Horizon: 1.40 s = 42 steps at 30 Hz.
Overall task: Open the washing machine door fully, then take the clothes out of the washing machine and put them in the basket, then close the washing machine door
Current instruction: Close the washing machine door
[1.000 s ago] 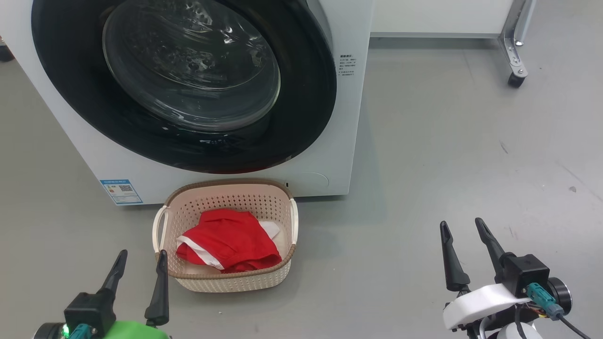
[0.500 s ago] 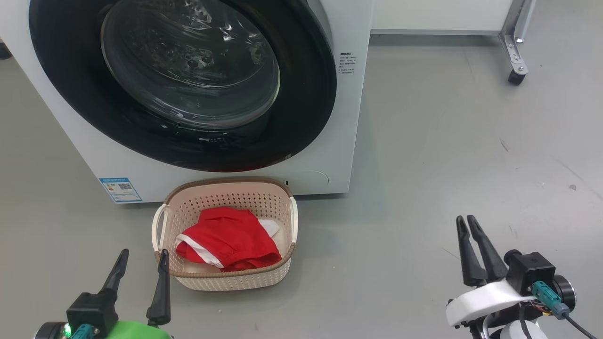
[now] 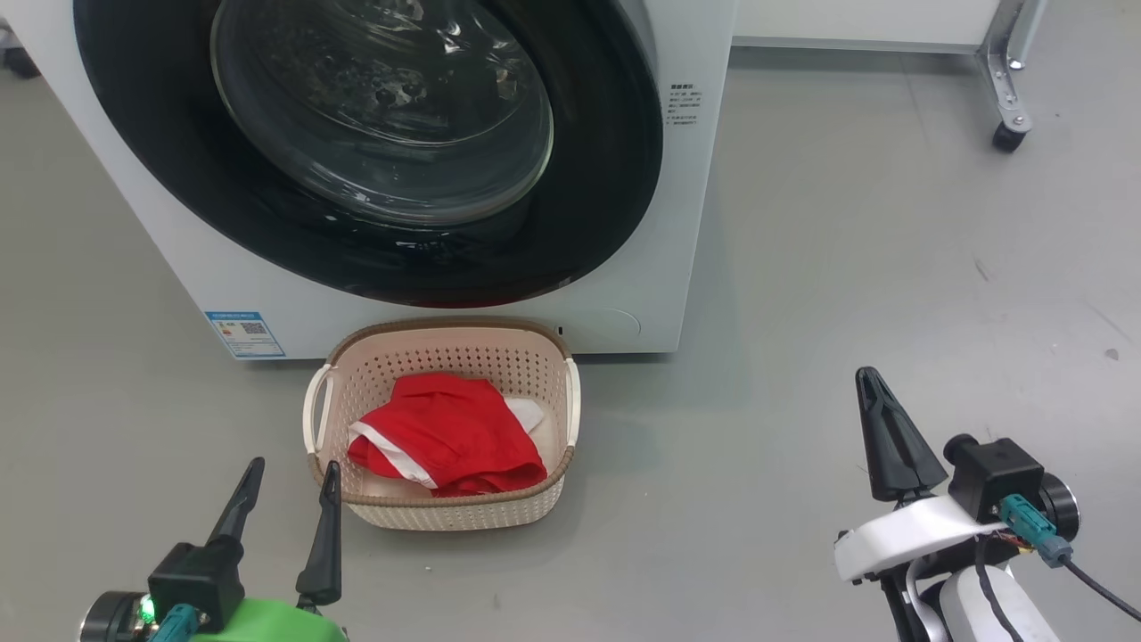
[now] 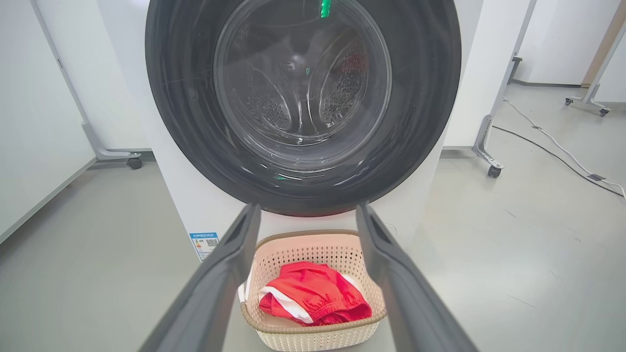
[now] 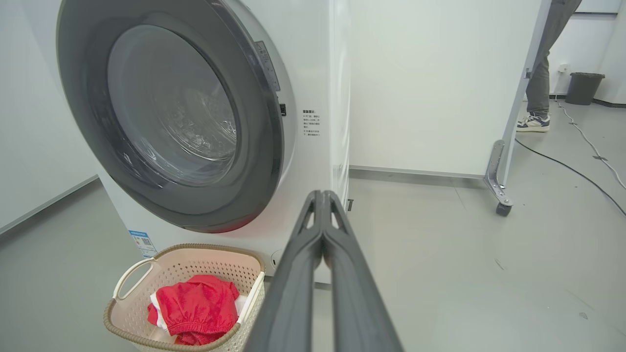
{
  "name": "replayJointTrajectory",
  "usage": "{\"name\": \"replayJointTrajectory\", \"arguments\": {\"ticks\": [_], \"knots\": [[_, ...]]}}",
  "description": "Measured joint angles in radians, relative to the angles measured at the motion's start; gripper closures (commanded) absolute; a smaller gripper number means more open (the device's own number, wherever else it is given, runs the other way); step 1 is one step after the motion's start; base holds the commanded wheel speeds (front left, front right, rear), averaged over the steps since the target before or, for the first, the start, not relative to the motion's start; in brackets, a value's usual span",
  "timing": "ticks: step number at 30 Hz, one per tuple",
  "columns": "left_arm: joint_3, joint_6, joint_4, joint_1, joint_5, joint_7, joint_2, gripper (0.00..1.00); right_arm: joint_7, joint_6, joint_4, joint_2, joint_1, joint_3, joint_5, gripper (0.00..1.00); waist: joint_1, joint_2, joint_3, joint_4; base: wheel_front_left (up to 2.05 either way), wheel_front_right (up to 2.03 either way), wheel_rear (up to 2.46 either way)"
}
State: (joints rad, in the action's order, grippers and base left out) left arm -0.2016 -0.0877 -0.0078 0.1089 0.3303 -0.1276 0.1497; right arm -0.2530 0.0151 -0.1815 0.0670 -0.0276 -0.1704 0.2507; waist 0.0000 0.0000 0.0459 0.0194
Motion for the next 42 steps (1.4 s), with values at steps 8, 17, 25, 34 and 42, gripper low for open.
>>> {"name": "replayJointTrajectory", "arguments": {"ticks": [8, 17, 25, 34, 42], "knots": [[-0.011, 0.001, -0.024, -0.04, -0.006, 0.0, -0.003, 0.0, 0.002, 0.037, -0.014, 0.017, -0.12, -0.026, -0.011, 1.0, 0.0, 0.0, 0.035, 0.043, 0.0, 0.0, 0.0], [-0.022, 0.005, -0.04, -0.092, -0.006, -0.006, -0.015, 0.0, 0.038, 0.055, -0.036, 0.029, -0.303, -0.037, -0.018, 1.0, 0.0, 0.0, 0.104, 0.103, 0.0, 0.0, 0.0], [-0.035, 0.023, -0.052, -0.152, -0.004, -0.023, -0.041, 0.0, 0.083, 0.066, -0.059, 0.061, -0.483, -0.038, -0.034, 1.0, 0.0, 0.0, 0.187, 0.169, 0.0, 0.0, 0.0], [-0.058, 0.041, -0.033, -0.23, 0.014, -0.055, -0.07, 0.0, 0.135, 0.085, -0.128, 0.1, -0.688, -0.048, -0.059, 1.0, 0.0, 0.0, 0.297, 0.258, 0.0, 0.0, 0.0], [-0.059, 0.049, -0.004, -0.279, 0.019, -0.082, -0.081, 0.0, 0.151, 0.091, -0.203, 0.107, -0.802, -0.058, -0.059, 1.0, 0.0002, 0.0, 0.371, 0.319, 0.0, 0.0, 0.0]]}}
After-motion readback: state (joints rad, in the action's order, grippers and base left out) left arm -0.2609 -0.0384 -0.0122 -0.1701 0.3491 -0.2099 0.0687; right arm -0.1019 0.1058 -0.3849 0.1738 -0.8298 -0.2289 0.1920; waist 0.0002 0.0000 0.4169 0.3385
